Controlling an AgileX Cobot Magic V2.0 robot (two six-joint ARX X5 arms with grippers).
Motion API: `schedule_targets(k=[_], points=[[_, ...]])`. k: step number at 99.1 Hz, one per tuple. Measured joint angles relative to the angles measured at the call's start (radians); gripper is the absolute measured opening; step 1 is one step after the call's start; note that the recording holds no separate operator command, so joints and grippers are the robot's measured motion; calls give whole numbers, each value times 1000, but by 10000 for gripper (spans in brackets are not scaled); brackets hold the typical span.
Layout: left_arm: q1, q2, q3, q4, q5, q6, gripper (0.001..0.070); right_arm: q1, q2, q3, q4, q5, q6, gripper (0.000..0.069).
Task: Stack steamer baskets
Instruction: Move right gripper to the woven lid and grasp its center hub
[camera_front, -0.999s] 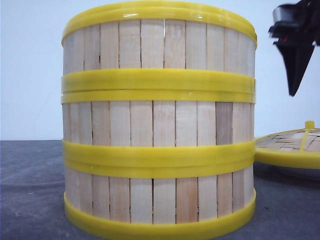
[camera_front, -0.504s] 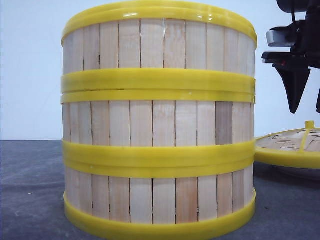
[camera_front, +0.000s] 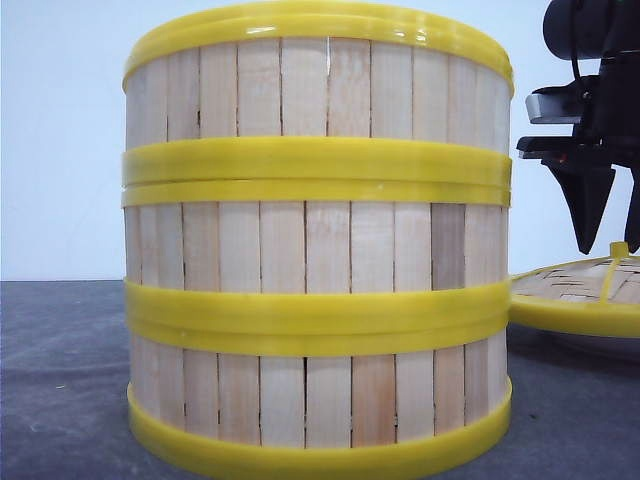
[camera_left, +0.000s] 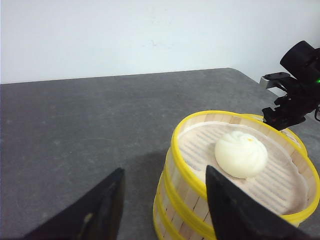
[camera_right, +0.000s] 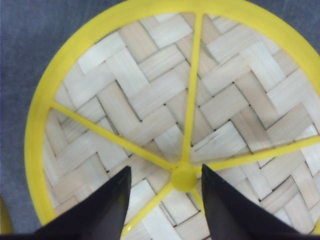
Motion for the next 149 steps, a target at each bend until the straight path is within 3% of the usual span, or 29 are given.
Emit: schedule_targets(k=[102,149], points=[[0,0,0,0,-2,24,305,-33,25,10,-5,-7,0,59],[0,0,0,3,-3,32,305,-33,17,36,-39,-11,-11,55]])
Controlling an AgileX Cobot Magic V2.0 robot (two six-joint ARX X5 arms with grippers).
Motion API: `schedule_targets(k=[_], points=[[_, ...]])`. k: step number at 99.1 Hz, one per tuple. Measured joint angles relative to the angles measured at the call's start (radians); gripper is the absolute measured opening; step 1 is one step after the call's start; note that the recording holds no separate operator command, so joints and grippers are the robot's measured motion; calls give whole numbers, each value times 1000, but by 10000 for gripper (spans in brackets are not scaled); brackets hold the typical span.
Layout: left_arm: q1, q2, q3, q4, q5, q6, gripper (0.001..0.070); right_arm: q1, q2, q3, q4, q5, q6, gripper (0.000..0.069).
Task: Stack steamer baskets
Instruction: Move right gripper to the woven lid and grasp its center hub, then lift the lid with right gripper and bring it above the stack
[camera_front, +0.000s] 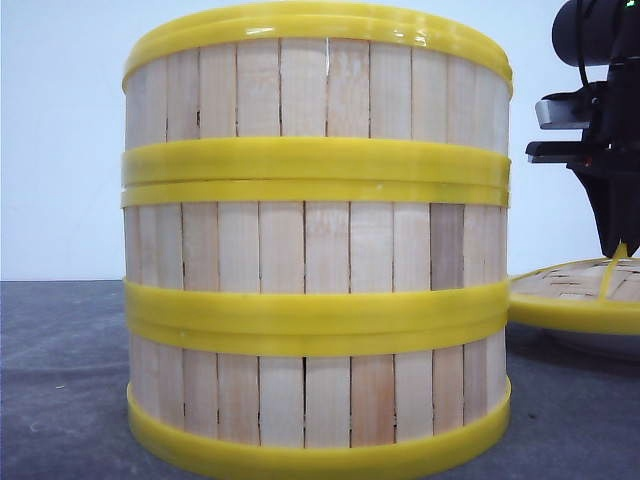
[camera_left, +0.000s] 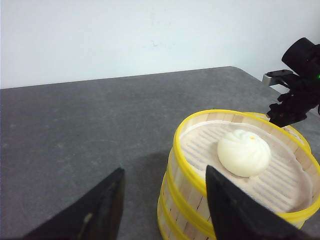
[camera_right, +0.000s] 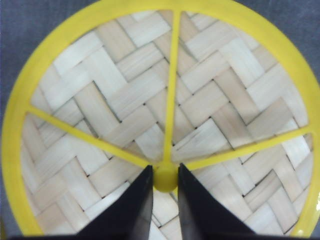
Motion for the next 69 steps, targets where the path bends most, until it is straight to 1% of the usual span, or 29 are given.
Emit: schedule_targets(k=[15,30,41,56,69], points=[[0,0,0,1,0,3,305,0,-19,123,-94,-9,-31,55],[0,0,0,1,0,10,305,4,-31,320,-215,-25,-61,55],[0,0,0,-2,0,10,305,22,-31,458,-293,-58,-76,55],[0,0,0,-3,0,10,305,93,-32,634,-367,-93,-87,55],[0,0,0,-3,0,11,305,190,-36,734,-426,-127,-95,55]])
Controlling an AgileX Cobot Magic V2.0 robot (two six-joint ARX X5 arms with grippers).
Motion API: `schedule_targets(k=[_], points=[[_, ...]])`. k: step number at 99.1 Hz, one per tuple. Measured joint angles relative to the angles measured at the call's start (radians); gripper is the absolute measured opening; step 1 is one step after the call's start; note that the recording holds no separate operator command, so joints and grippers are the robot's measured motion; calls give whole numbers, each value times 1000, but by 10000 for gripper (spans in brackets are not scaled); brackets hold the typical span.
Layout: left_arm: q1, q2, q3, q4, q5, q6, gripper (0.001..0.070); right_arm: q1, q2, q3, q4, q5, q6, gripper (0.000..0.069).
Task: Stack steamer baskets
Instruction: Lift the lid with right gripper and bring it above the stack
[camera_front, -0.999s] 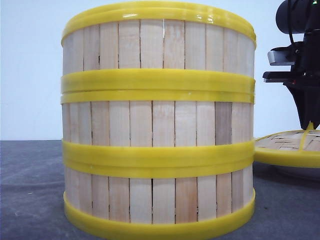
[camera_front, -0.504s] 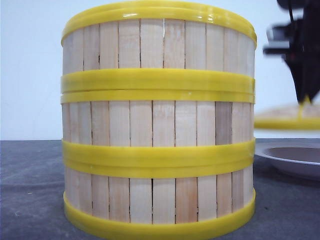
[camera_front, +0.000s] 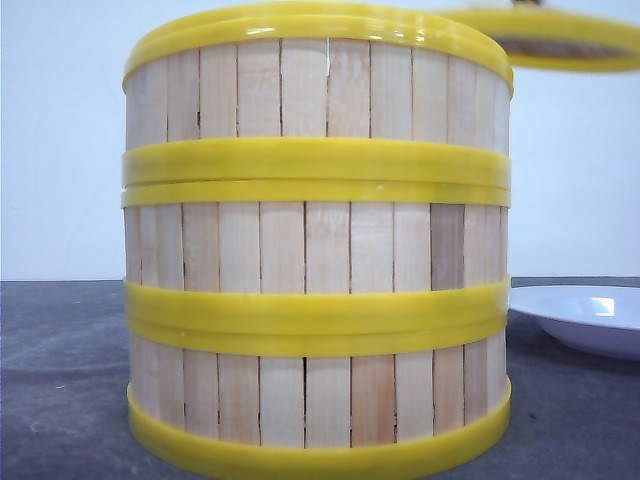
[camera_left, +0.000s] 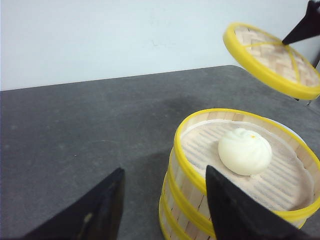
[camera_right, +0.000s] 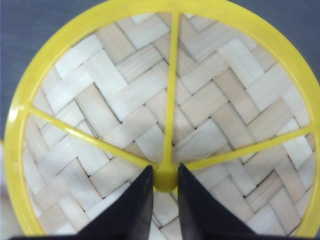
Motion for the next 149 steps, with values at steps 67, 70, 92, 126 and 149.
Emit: schedule_targets(k=[67,70,92,126,149], points=[[0,0,0,-27,0,0,305,450,0,26,-43,35,-25,55],[0,0,0,-27,0,0,305,452,2,26,-44,36,-25,55],[0,0,0,-27,0,0,305,496,43,26,-45,36,-26,55],[0,0,0,-27,0,0,305,505,122,26,-55,52,-35,55],[0,0,0,-27,0,0,305,505,163,26,-57,61,-40,55]])
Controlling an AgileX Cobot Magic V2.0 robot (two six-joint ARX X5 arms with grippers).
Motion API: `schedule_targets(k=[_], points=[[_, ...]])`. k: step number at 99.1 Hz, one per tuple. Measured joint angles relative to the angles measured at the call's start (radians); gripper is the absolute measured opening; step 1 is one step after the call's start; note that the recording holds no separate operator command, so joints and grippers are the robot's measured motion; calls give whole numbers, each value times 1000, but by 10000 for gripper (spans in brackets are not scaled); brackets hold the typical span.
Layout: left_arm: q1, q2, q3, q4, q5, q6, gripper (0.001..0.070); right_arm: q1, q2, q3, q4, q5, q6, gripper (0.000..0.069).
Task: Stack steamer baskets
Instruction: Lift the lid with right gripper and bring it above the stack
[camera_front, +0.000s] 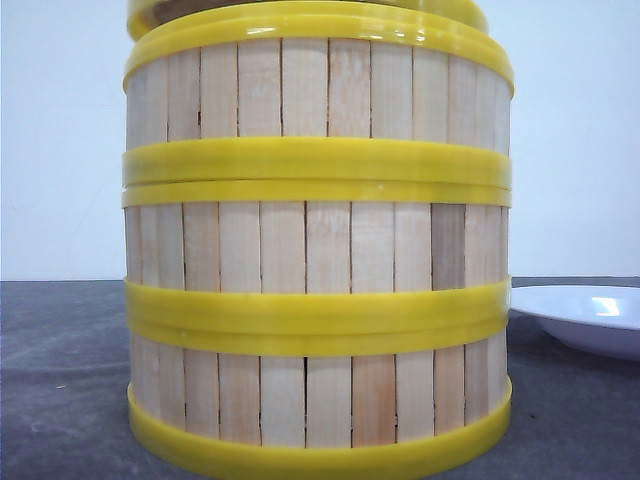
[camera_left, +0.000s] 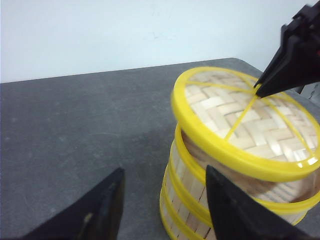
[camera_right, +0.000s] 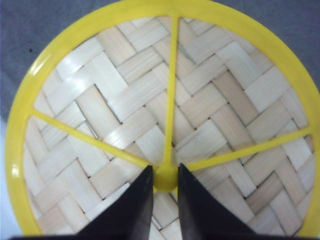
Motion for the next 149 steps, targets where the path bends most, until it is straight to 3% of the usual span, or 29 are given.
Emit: schedule_targets(k=[90,149], points=[[0,0,0,0,0,0,305,62,1,0,-1,-25,1,54],[0,0,0,0,0,0,305,63,-99,0,-2,54,1,54]])
